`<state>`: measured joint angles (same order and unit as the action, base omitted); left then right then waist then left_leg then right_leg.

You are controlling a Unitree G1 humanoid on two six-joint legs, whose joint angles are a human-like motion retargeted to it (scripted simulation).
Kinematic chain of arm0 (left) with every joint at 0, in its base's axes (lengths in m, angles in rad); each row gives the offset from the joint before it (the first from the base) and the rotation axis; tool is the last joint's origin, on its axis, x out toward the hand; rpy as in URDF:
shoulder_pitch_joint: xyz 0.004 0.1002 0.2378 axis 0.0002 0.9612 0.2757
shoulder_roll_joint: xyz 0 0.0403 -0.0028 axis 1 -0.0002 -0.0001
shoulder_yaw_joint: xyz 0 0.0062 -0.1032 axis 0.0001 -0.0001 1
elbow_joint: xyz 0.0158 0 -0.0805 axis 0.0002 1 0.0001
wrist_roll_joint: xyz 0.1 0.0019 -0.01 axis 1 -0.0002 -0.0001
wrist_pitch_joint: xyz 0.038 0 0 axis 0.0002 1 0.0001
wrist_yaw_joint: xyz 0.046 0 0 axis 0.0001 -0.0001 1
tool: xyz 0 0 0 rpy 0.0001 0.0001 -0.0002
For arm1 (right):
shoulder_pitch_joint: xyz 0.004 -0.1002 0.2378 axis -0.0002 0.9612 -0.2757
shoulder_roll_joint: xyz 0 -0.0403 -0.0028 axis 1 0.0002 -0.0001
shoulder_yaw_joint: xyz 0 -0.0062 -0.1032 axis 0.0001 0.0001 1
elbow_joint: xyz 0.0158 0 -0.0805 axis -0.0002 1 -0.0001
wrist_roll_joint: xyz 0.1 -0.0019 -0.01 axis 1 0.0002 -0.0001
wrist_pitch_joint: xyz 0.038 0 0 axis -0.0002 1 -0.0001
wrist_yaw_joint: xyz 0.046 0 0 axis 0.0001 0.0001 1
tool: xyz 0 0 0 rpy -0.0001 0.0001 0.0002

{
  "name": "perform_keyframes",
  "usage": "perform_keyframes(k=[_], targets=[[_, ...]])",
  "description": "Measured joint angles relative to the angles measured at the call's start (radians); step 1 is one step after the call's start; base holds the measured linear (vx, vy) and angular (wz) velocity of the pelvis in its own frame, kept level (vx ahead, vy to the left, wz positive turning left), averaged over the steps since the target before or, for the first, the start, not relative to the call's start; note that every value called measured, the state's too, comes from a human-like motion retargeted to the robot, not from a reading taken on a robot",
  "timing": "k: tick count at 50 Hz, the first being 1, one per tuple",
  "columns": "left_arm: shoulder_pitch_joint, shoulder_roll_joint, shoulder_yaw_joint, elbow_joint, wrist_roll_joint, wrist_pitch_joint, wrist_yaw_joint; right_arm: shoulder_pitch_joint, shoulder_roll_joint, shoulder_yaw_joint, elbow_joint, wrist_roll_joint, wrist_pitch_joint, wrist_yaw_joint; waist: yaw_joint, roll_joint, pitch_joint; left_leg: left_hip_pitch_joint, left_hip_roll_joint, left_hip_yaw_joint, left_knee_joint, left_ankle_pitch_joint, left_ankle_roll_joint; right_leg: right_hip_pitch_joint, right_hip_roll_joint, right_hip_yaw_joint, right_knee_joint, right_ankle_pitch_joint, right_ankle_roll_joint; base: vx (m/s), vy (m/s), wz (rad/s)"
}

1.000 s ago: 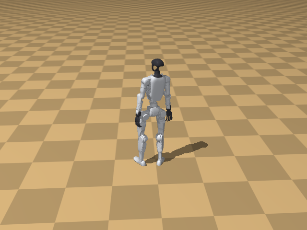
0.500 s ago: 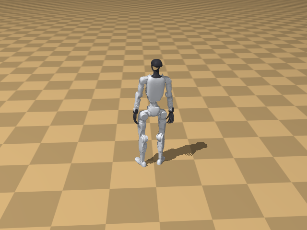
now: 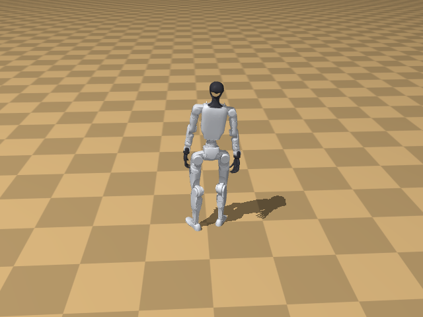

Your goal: In place motions

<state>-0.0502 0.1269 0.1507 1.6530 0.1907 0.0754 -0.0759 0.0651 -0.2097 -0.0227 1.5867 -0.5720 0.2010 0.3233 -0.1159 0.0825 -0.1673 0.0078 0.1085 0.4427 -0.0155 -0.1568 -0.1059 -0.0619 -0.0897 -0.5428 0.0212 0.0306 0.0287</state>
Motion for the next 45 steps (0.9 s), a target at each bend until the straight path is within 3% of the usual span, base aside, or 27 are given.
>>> perform_keyframes(k=[32, 45], targets=[[0.018, -0.011, 0.022, -0.023, -0.002, 0.0, -0.015, -0.022, 0.006, 0.032, -0.009, -0.007, -0.006, 0.027, 0.017, -0.018, -0.005, -0.016, 0.003, -0.012, 0.006, -0.002, -0.002, 0.009, 0.006, -0.016, -0.009, -0.008, 0.004, 0.0, 0.0, -0.01], [0.017, 0.004, 0.036, -0.035, -0.007, 0.002, -0.019, -0.011, -0.001, 0.032, 0.003, -0.004, -0.006, 0.019, 0.074, -0.042, 0.009, -0.086, -0.021, -0.116, 0.034, 0.025, 0.008, 0.066, -0.013, -0.135, -0.025, -0.041, 0.026, -0.03, 0.12, 0.46]])
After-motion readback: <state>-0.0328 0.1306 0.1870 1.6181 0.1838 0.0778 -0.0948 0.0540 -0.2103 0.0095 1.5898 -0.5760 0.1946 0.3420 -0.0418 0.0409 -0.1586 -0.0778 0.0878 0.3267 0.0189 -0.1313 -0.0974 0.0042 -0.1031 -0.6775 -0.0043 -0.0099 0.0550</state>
